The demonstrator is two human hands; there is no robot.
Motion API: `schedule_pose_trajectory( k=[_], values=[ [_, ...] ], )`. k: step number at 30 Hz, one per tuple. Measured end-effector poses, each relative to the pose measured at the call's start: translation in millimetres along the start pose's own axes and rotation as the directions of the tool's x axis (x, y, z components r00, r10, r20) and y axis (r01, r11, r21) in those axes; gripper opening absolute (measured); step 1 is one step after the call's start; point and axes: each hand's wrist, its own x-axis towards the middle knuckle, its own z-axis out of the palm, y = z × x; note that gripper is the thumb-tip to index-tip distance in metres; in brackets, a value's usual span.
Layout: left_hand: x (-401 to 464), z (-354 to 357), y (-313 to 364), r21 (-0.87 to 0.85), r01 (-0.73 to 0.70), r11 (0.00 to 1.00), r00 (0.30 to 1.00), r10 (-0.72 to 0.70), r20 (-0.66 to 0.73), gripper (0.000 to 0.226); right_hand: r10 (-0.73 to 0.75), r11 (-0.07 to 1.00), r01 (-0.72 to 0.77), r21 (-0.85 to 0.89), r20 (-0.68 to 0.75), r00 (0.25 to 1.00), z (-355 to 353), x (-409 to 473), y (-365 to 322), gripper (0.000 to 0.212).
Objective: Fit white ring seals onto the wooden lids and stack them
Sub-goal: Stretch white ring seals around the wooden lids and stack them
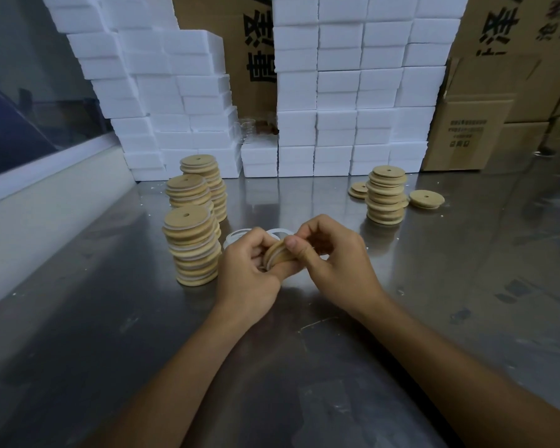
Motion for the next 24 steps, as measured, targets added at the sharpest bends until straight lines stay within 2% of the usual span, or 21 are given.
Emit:
schedule_pose_trajectory(
  k=[7, 13, 16, 19, 24],
  values=[
    [-1.0, 0.9, 2.2, -0.025, 0.042, 0.999, 0.999, -0.042, 0.013, 0.03, -0.026, 0.999, 0.028, -0.046, 0.03, 0.999, -0.7, 1.5, 4.5, 0.013],
    [-1.0, 0.0, 7.0, -0.127, 0.136, 0.983, 0.99, -0.139, -0.017, 0.028, 0.106, 0.975, -0.106, 0.194, 0.009, 0.994, 1.4, 3.4, 4.7, 0.013],
    [-0.8, 0.1, 9.7, -0.21, 0.207, 0.956, 0.976, -0.217, -0.025, 0.026, 0.189, 0.948, -0.187, 0.257, 0.016, 0.982, 1.4, 5.2, 6.1, 0.015],
    [-2.5, 2.1, 12.5, -0.249, 0.278, 0.928, 0.957, -0.289, -0.008, 0.025, 0.218, 0.948, -0.219, 0.229, 0.031, 0.975, 0.4, 5.7, 6.6, 0.019],
    [-3.6, 3.3, 16.6, -0.298, 0.328, 0.896, 0.94, -0.342, 0.005, 0.022, 0.188, 0.961, -0.182, 0.207, -0.008, 0.982, 0.8, 3.7, 1.4, 0.02]
  ],
)
